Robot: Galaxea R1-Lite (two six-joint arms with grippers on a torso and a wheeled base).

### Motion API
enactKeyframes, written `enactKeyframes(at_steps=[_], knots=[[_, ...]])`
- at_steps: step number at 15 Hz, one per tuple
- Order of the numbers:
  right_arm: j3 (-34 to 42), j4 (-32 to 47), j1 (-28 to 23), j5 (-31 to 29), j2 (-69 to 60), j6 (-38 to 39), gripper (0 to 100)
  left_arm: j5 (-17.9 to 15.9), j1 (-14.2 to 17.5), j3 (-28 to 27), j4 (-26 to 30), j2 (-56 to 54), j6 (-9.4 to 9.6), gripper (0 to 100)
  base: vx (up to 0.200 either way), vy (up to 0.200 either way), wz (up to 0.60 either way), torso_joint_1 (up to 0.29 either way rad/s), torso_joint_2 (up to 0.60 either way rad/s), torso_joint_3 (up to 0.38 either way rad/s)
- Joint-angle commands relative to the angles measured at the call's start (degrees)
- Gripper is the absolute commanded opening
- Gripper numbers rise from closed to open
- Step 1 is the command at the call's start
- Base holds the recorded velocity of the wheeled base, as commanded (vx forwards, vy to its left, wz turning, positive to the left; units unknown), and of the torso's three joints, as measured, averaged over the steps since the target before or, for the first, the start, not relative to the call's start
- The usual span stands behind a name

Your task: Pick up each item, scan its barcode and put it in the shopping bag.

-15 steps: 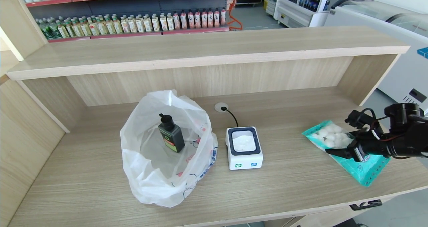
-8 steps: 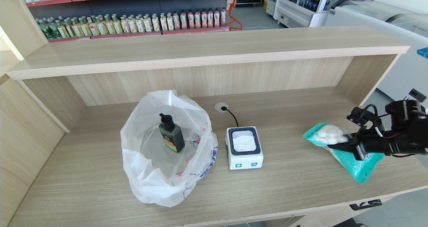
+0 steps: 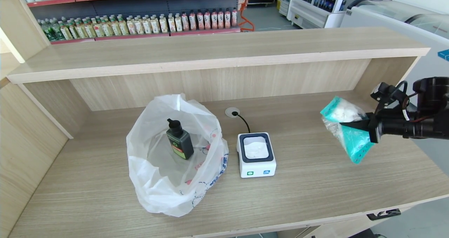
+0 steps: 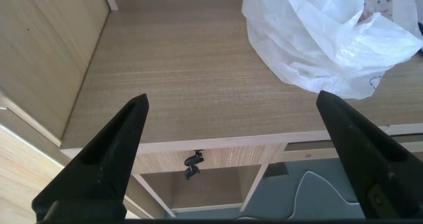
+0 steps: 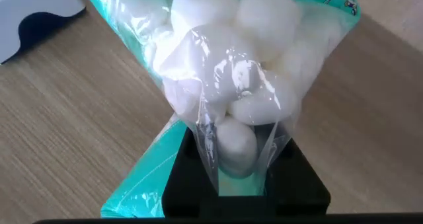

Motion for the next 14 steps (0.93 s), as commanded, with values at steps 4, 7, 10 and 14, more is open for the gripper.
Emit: enactKeyframes(at_steps=[4,7,10,14], knots=[[-0.8,-14.8,2.7,6.7,-5.0,-8.2,0,0.0,0.0,0.0,0.0,0.1,-0.01,100,0.000,0.000,0.00,0.000,0.00,0.000],[-4.7,-26.1,2.7,11.8,-6.0,-23.1,0,0.0,0.0,0.0,0.0,0.1,-0.01,100,0.000,0.000,0.00,0.000,0.00,0.000],[-7.7,-30.7,2.9,15.4,-8.7,-37.9,0,0.0,0.0,0.0,0.0,0.1,-0.01,100,0.000,0.000,0.00,0.000,0.00,0.000],[-6.8,-31.0,6.9,19.7,-14.2,-44.8,0,0.0,0.0,0.0,0.0,0.1,-0.01,100,0.000,0.000,0.00,0.000,0.00,0.000]])
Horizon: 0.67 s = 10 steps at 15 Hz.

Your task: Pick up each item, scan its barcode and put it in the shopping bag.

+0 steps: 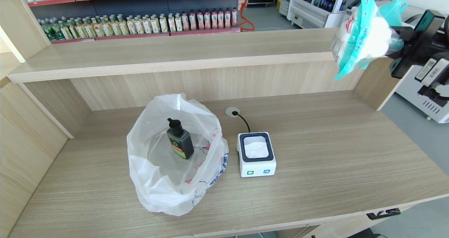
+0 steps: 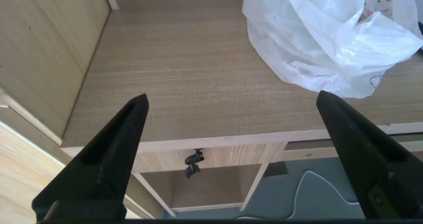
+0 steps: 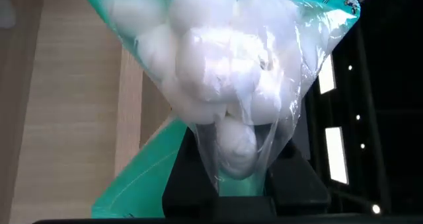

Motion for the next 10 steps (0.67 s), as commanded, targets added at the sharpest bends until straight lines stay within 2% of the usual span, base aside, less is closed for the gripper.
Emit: enactKeyframes(at_steps=[1,3,5,7,8,10], knots=[[0.7,-1.8,2.0,1.2,-4.4,-2.9,0,0.0,0.0,0.0,0.0,0.1,-0.01,100,0.000,0.000,0.00,0.000,0.00,0.000],[3.6,-5.9,5.0,2.2,-7.4,-8.3,0,0.0,0.0,0.0,0.0,0.1,-0.01,100,0.000,0.000,0.00,0.000,0.00,0.000],[5.2,-17.3,6.9,1.5,-9.7,-13.6,0,0.0,0.0,0.0,0.0,0.1,-0.01,100,0.000,0.000,0.00,0.000,0.00,0.000],[12.7,-39.0,8.3,1.4,-13.6,-21.3,0,0.0,0.0,0.0,0.1,0.1,-0.01,100,0.000,0.000,0.00,0.000,0.00,0.000],[17.4,-45.5,8.3,1.2,-15.6,-22.1,0,0.0,0.0,0.0,0.1,0.1,-0.01,100,0.000,0.000,0.00,0.000,0.00,0.000],[25.4,-45.5,9.8,1.1,-17.8,-25.6,0,0.0,0.0,0.0,0.0,0.1,-0.01,100,0.000,0.000,0.00,0.000,0.00,0.000]])
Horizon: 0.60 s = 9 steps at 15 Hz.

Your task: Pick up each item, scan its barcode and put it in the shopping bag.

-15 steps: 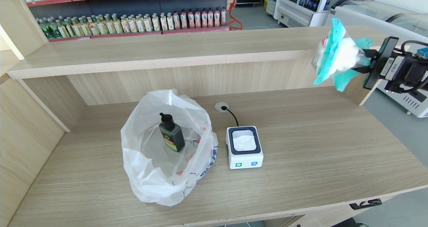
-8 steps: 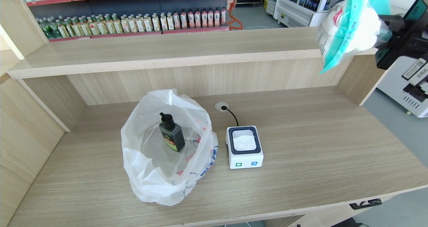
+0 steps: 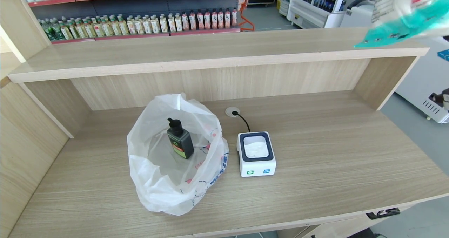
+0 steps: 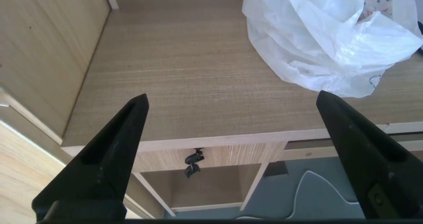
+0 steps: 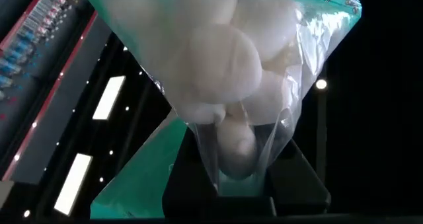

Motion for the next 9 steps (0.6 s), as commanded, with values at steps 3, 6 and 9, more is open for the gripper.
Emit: enactKeyframes(at_steps=[3,6,9], knots=[[15.1,-1.8,1.9,0.3,-5.3,-12.1,0,0.0,0.0,0.0,0.0,0.1,-0.01,100,0.000,0.000,0.00,0.000,0.00,0.000],[18.5,-1.8,4.1,2.4,-7.9,-18.9,0,0.0,0.0,0.0,0.0,0.1,-0.01,100,0.000,0.000,0.00,0.000,0.00,0.000],[20.9,-1.8,8.1,1.6,-10.7,-20.4,0,0.0,0.0,0.0,0.0,0.1,-0.01,100,0.000,0.000,0.00,0.000,0.00,0.000]])
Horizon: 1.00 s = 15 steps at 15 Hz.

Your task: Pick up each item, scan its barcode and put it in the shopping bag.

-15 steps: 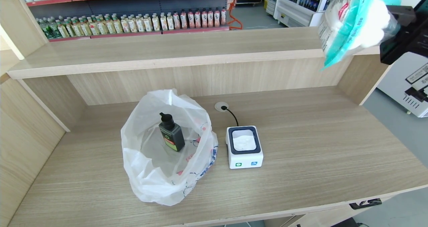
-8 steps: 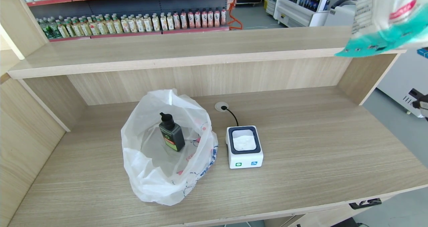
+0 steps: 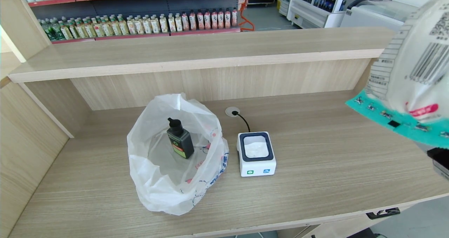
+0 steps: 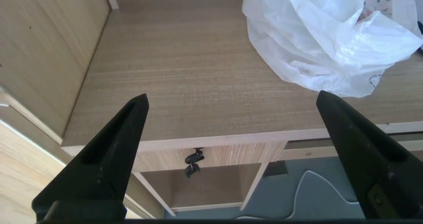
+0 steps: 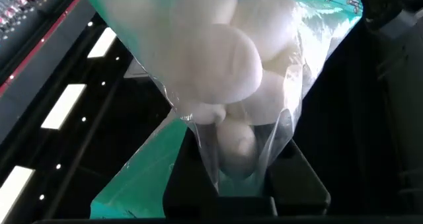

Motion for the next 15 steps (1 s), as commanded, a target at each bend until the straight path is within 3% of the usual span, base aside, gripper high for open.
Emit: enactKeyframes(at_steps=[1,4,15], knots=[[2.9,-0.1,4.6,-1.9,-3.8,-0.1,0,0.0,0.0,0.0,0.0,0.1,-0.01,100,0.000,0.000,0.00,0.000,0.00,0.000],[4.5,-0.1,10.3,-3.1,-6.1,0.0,0,0.0,0.0,0.0,0.0,0.1,-0.01,100,0.000,0.000,0.00,0.000,0.00,0.000],[5.8,-0.1,11.4,-4.1,-4.0,-1.8,0,0.0,0.0,0.0,0.0,0.1,-0.01,100,0.000,0.000,0.00,0.000,0.00,0.000]])
